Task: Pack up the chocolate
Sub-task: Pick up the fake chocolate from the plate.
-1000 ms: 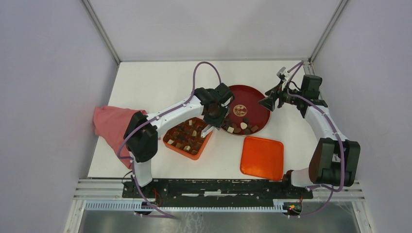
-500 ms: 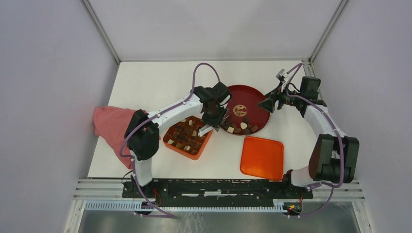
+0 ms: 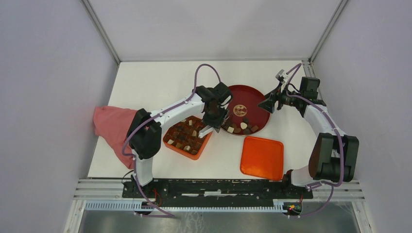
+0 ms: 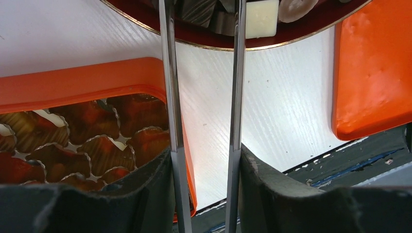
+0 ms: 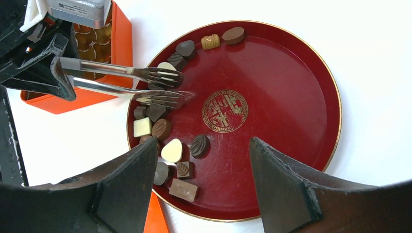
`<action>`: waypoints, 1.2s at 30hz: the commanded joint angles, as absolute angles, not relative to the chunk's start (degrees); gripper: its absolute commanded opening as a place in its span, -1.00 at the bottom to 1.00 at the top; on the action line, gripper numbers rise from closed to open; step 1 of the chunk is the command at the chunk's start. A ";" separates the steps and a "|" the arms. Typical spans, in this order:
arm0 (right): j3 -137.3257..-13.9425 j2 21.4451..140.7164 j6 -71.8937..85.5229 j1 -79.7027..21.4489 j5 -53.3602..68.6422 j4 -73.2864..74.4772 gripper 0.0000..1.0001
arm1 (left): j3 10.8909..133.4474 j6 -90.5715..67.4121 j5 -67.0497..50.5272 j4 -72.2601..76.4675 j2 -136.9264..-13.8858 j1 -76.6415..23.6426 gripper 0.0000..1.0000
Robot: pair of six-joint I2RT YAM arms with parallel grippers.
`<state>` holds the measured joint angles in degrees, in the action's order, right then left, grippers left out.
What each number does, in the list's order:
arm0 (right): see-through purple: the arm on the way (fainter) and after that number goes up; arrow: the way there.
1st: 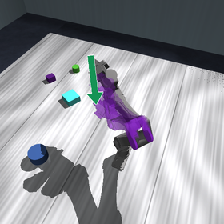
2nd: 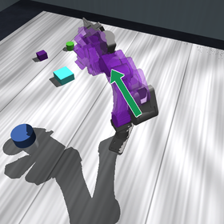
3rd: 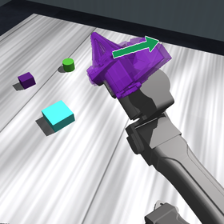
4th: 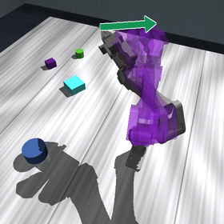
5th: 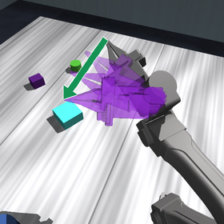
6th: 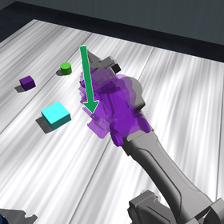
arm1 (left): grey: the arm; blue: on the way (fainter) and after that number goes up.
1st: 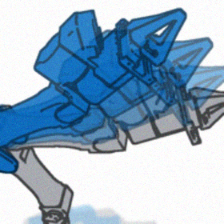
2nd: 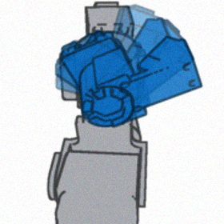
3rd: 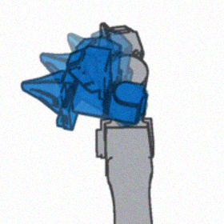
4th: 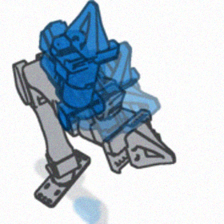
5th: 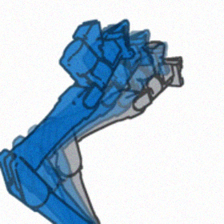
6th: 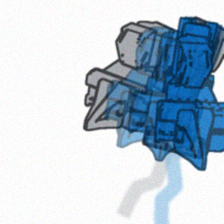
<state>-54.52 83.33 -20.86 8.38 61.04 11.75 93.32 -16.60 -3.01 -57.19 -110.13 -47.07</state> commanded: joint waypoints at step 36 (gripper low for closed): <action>-55.41 83.00 -22.76 9.32 64.42 12.39 0.49 | 103.05 -14.90 -0.18 -63.61 -114.00 -48.24 -0.32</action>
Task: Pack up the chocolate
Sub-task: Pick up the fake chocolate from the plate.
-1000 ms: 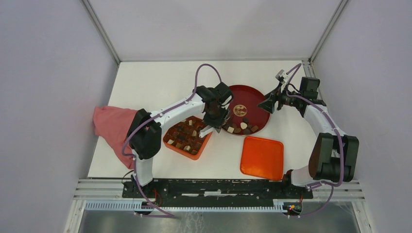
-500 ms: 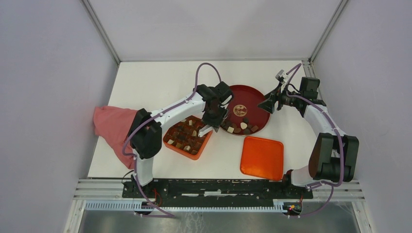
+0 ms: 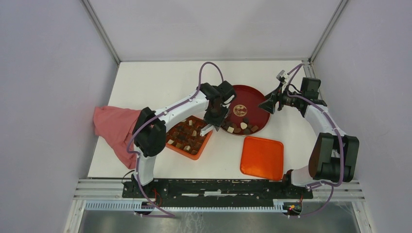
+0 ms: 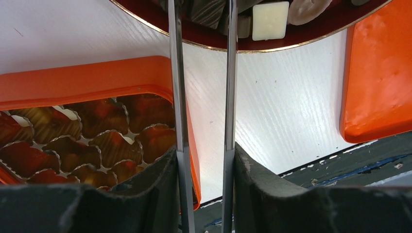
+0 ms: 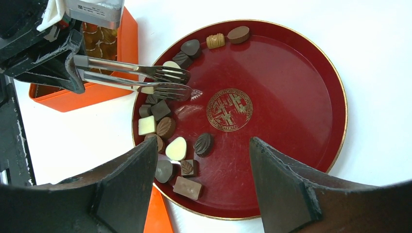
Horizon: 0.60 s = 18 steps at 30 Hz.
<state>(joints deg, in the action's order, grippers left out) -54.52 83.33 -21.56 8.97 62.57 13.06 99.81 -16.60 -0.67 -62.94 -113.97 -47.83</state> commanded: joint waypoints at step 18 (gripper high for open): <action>-55.20 82.95 -22.92 9.67 64.42 12.51 0.49 | 101.84 -18.29 0.57 -58.16 -107.36 -48.25 -0.96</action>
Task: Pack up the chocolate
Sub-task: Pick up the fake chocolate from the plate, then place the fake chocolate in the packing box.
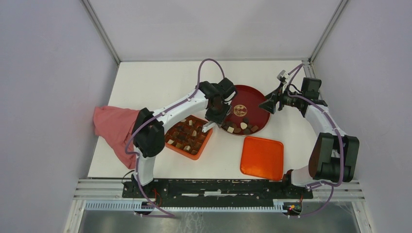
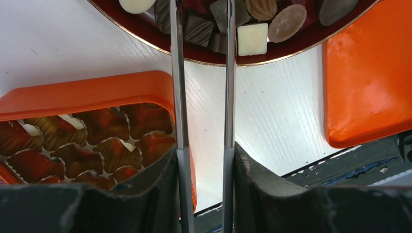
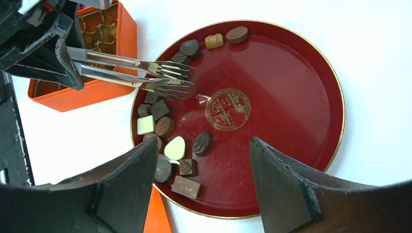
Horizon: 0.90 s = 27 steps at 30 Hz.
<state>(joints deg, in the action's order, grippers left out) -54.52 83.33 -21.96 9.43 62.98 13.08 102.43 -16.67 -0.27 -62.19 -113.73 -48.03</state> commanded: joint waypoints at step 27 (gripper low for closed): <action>-54.31 84.29 -22.71 9.54 62.31 11.78 0.49 | 64.29 -34.63 5.46 -50.27 -68.44 -48.25 -0.96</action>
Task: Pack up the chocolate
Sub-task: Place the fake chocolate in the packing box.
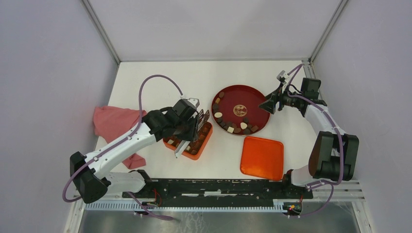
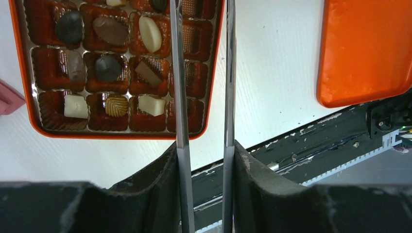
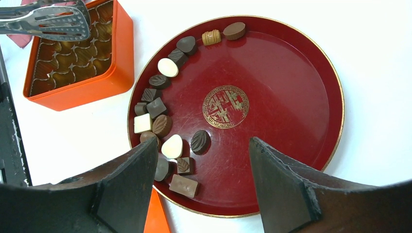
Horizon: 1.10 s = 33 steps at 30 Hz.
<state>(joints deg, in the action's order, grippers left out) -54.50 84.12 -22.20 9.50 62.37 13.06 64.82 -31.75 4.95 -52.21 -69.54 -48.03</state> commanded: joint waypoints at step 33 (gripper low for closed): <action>-54.40 84.38 -22.76 9.56 62.58 11.84 0.49 | 59.89 -35.60 3.64 -48.54 -71.29 -49.31 -0.37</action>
<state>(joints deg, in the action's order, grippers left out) -54.50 84.40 -22.20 9.50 62.28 13.06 59.29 -34.06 2.96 -51.46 -71.64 -48.99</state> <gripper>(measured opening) 0.743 0.429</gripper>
